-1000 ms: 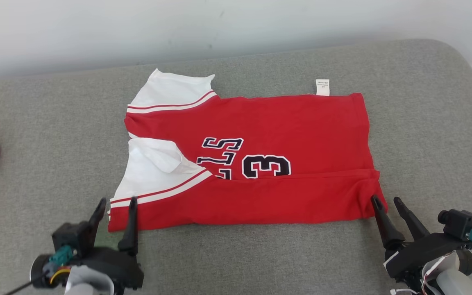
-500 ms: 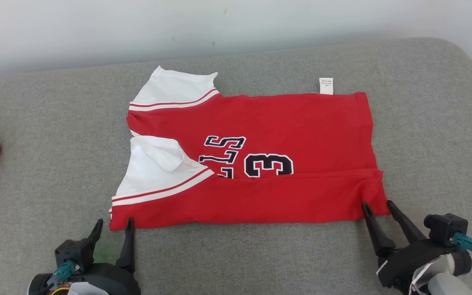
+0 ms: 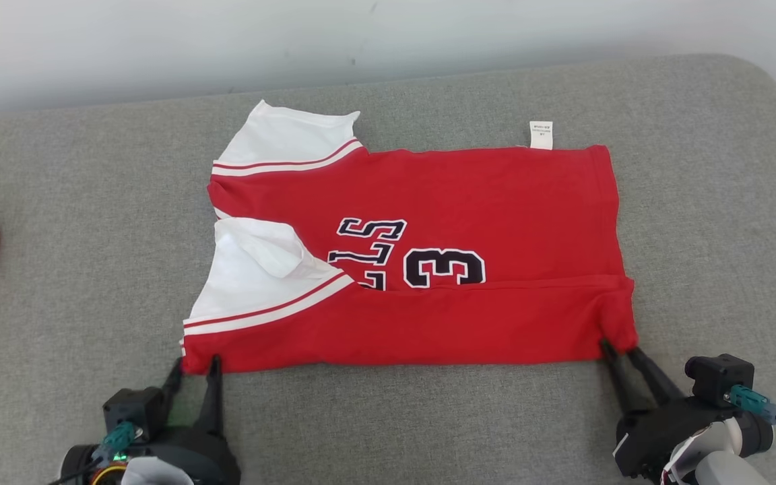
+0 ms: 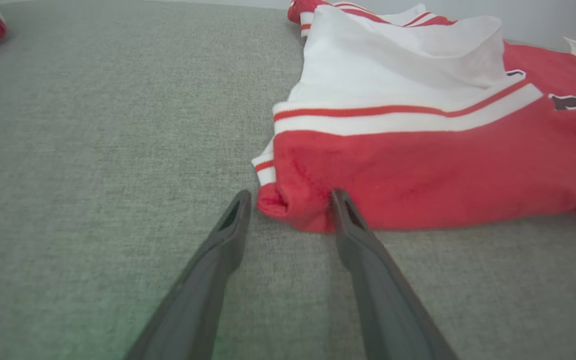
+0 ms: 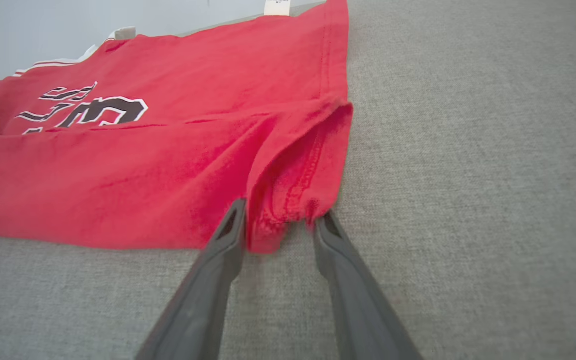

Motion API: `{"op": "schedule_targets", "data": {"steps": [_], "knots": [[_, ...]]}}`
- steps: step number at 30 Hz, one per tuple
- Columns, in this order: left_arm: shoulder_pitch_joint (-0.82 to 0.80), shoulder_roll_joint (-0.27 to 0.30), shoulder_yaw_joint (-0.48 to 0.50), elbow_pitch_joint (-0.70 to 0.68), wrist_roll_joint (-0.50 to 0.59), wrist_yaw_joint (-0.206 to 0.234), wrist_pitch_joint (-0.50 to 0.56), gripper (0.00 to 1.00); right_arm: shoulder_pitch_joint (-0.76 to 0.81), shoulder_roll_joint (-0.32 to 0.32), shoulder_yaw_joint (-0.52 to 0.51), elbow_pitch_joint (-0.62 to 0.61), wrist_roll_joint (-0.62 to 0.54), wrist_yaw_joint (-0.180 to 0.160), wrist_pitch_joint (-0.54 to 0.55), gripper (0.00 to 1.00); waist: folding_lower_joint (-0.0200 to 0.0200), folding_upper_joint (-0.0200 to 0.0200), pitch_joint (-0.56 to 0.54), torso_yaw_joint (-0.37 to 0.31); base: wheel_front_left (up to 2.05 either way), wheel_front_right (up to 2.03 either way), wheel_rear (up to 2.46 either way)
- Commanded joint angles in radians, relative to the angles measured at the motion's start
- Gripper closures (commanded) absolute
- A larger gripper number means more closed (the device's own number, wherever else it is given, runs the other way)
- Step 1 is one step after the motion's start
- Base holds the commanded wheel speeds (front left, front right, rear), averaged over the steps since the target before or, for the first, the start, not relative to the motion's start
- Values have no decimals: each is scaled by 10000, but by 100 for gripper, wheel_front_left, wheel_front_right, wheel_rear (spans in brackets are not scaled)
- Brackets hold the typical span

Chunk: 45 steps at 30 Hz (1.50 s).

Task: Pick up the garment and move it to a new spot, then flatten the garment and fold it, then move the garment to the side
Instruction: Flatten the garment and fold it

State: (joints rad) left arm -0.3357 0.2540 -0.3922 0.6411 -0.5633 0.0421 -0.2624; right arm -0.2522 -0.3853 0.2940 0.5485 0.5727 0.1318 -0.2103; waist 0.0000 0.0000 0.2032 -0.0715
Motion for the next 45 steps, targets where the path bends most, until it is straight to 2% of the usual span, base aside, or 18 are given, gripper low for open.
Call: {"op": "schedule_targets", "data": {"steps": [1,6,11,20,25,30,31,32,33,34,39,43,45], "knots": [[-89,-66,-47,155,-65,-105,5,100,-56,24,-23,25,-5,-25,7,100,0,0,-2,-8,0,0,0],[-52,-108,56,285,20,-254,-20,100,99,29,-99,83,117,-25,-105,100,0,0,-268,31,0,0,0],[597,-177,299,-204,119,-238,-27,100,530,48,-136,30,325,-25,-202,100,0,0,-781,178,0,0,0],[2412,-350,685,-1632,73,146,-30,100,1694,-170,-496,-677,532,-25,-94,100,0,0,-1372,426,0,0,0],[3382,-453,591,-2368,38,392,-5,100,2613,-305,-1051,-1295,582,-25,341,100,0,0,-1479,636,0,0,0],[3850,-580,488,-2626,-86,512,81,100,3300,-138,-1712,-1745,510,-25,822,100,0,0,-1487,735,0,0,0],[3882,-619,464,-2637,-109,536,107,100,3365,-73,-1785,-1846,463,-25,920,86,0,0,-1502,739,0,0,0],[3903,-623,459,-2648,-80,575,102,53,3402,-30,-1844,-1961,382,-25,980,22,0,0,-1517,737,0,0,0],[3922,-632,481,-2688,-47,598,80,9,3437,28,-1899,-2066,316,-25,1025,0,0,0,-1530,733,0,0,0],[3945,-657,511,-2700,-49,635,61,0,3478,104,-1952,-2175,255,-25,1050,0,0,0,-1550,727,0,0,0],[3886,-663,903,-3115,270,725,-26,0,3511,366,-2224,-2747,-68,-25,772,0,0,0,-1658,672,0,0,0],[3990,-775,1746,-4103,905,848,-24,0,3471,484,-2378,-3108,-422,-25,290,0,0,0,-1816,651,0,0,0],[4036,-771,2131,-4523,1403,750,-26,0,3413,557,-2446,-3266,-609,-25,82,0,0,0,-1891,636,0,0,0]]}}
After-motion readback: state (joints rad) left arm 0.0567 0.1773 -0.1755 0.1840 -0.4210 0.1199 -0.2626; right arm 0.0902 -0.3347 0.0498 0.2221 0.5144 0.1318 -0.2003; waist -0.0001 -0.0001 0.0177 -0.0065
